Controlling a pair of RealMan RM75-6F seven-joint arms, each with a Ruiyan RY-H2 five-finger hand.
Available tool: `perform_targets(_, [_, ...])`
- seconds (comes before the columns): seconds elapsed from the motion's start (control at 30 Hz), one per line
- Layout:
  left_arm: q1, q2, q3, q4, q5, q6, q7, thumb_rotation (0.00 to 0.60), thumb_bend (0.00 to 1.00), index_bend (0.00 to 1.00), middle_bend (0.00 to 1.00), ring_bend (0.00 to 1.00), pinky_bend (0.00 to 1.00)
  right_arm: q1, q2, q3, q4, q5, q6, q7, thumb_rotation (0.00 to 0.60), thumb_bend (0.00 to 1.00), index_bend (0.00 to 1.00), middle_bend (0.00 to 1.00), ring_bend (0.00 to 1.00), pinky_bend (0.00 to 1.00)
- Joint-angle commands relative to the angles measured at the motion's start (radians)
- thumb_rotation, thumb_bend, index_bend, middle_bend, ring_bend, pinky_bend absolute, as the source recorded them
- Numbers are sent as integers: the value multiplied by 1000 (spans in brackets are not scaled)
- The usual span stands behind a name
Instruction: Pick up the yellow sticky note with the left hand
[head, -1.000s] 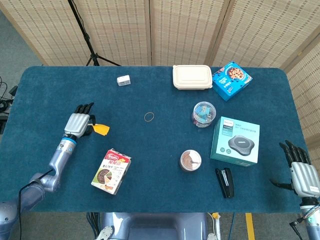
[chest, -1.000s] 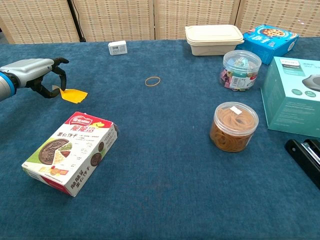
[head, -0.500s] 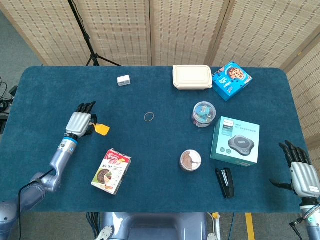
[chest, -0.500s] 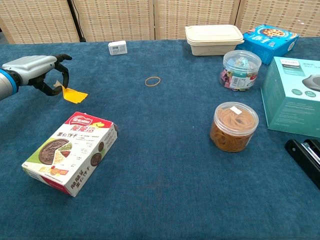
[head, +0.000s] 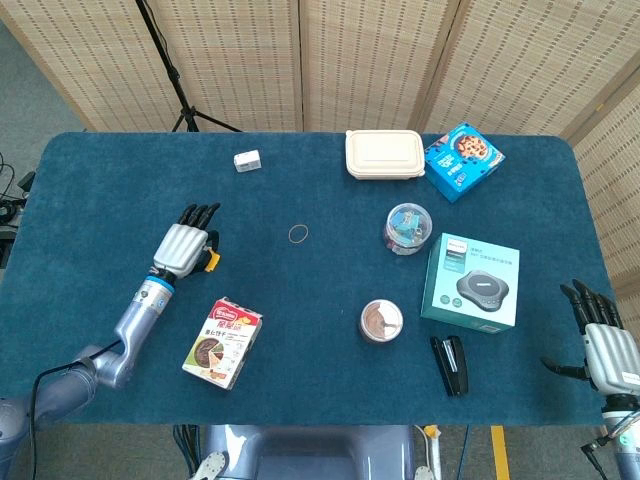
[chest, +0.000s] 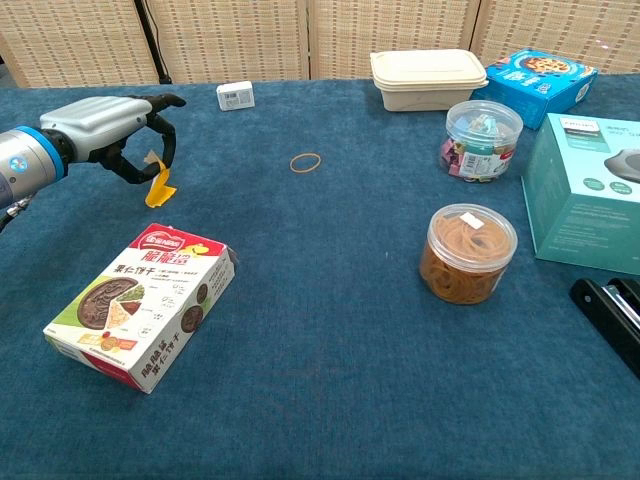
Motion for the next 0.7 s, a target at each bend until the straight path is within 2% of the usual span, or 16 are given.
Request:
perform_targets(0.03, [-11, 32, -12, -88, 4, 28, 58, 600, 480, 592, 0, 0, 0, -1, 2, 0, -1, -2, 2, 5, 600, 0, 0, 0, 0, 0])
perform_targets(0.33, [-16, 138, -52, -357, 11, 113, 184, 600, 480, 591, 0, 0, 0, -4, 7, -1, -2, -7, 8, 16, 600, 0, 0, 0, 0, 0])
perform_targets(0.57, [31, 244, -51, -521, 3, 175, 225, 600, 463, 559, 0, 0, 0, -6, 10, -3, -9, -16, 14, 20, 600, 0, 0, 0, 0, 0])
perform_targets(0.63, [57, 274, -45, -554, -6, 194, 221, 600, 442, 489, 0, 0, 0, -8, 12, -4, -12, -20, 19, 22, 600, 0, 0, 0, 0, 0])
perform_targets(0.7, [85, 305, -38, -584, -21, 209, 212, 600, 400, 319, 0, 0, 0, -9, 14, -4, -14, -23, 23, 25, 600, 0, 0, 0, 0, 0])
